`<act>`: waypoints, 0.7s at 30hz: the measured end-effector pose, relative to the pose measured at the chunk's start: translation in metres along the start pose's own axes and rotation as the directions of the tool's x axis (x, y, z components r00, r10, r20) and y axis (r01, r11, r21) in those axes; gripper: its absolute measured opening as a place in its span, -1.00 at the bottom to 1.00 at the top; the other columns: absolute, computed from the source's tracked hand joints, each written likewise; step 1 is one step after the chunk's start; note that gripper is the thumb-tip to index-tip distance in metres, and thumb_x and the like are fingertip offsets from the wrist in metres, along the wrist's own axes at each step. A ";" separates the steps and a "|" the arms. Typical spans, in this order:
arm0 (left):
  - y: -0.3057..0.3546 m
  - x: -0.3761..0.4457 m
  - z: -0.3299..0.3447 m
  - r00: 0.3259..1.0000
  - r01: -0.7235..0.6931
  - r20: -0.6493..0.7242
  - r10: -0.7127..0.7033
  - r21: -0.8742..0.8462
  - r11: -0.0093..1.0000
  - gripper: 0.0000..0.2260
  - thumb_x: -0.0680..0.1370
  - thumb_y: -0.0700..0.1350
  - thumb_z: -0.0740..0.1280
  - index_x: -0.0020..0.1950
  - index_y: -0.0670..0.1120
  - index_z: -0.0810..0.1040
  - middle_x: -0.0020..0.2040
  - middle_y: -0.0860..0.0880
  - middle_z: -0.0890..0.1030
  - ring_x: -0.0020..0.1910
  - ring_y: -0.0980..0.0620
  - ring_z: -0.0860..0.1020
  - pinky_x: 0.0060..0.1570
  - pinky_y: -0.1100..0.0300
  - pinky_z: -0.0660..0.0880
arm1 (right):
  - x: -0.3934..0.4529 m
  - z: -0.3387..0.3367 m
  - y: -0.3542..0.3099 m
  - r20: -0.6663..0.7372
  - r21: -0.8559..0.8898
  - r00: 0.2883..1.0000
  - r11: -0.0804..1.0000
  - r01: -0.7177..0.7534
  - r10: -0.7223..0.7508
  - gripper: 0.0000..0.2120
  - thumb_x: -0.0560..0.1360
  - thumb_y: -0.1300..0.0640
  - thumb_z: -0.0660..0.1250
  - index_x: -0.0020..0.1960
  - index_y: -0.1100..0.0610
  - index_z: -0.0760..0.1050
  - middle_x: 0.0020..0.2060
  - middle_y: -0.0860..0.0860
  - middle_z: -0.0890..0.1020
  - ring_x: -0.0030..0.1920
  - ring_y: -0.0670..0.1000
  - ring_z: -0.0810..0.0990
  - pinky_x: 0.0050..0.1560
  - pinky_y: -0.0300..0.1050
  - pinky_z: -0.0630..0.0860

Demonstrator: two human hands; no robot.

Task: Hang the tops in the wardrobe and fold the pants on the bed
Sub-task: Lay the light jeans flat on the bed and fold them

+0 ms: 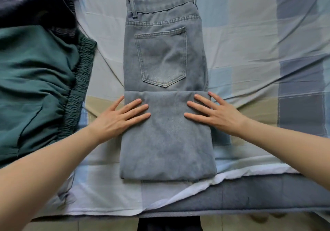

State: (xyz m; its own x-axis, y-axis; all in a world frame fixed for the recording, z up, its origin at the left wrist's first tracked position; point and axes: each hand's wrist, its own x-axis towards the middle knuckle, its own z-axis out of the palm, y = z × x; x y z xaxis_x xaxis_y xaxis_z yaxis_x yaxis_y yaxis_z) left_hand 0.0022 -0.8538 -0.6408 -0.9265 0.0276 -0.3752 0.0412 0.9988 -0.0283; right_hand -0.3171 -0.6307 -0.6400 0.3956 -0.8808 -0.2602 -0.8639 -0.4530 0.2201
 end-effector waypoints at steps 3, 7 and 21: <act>-0.004 0.013 0.012 0.993 0.001 -0.121 0.003 0.028 1.000 -0.52 0.60 -0.14 0.02 0.54 0.01 0.22 0.51 -0.01 0.34 0.47 -0.08 0.34 0.39 -0.19 0.20 | 0.008 0.013 0.006 -0.056 0.071 0.998 0.997 0.013 -0.009 -0.49 0.58 0.26 -0.02 0.47 -0.05 0.32 0.41 0.04 0.42 0.40 0.16 0.39 0.34 0.23 0.34; 0.006 0.009 0.014 0.979 0.051 -0.193 -0.061 -0.056 0.997 -0.56 0.63 -0.17 0.05 0.50 0.00 0.35 0.48 -0.01 0.39 0.45 -0.11 0.36 0.37 -0.22 0.16 | 0.007 0.007 0.008 -0.116 0.176 0.993 0.983 0.053 -0.033 -0.49 0.53 0.27 0.05 0.43 0.00 0.38 0.39 0.03 0.44 0.39 0.18 0.40 0.33 0.26 0.35; 0.041 -0.029 -0.082 0.490 0.727 0.505 -0.710 -0.687 0.012 -0.54 0.61 -0.02 0.20 -0.44 -0.16 0.57 -0.39 -0.13 0.60 -0.42 -0.11 0.47 -0.31 0.19 0.33 | -0.057 -0.046 -0.043 0.726 0.575 0.681 -0.632 -0.519 0.101 -0.75 0.57 0.14 0.29 0.23 0.13 0.53 0.20 0.10 0.61 0.05 -0.04 0.59 0.19 -0.07 0.51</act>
State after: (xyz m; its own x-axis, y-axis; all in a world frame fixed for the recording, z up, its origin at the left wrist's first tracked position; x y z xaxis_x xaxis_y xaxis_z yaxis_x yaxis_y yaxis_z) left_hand 0.0002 -0.8105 -0.5551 -0.2939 -0.7172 -0.6319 -0.9296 0.0606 0.3635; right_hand -0.2883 -0.5674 -0.5908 -0.0445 -0.5454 -0.8370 0.1612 0.8229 -0.5448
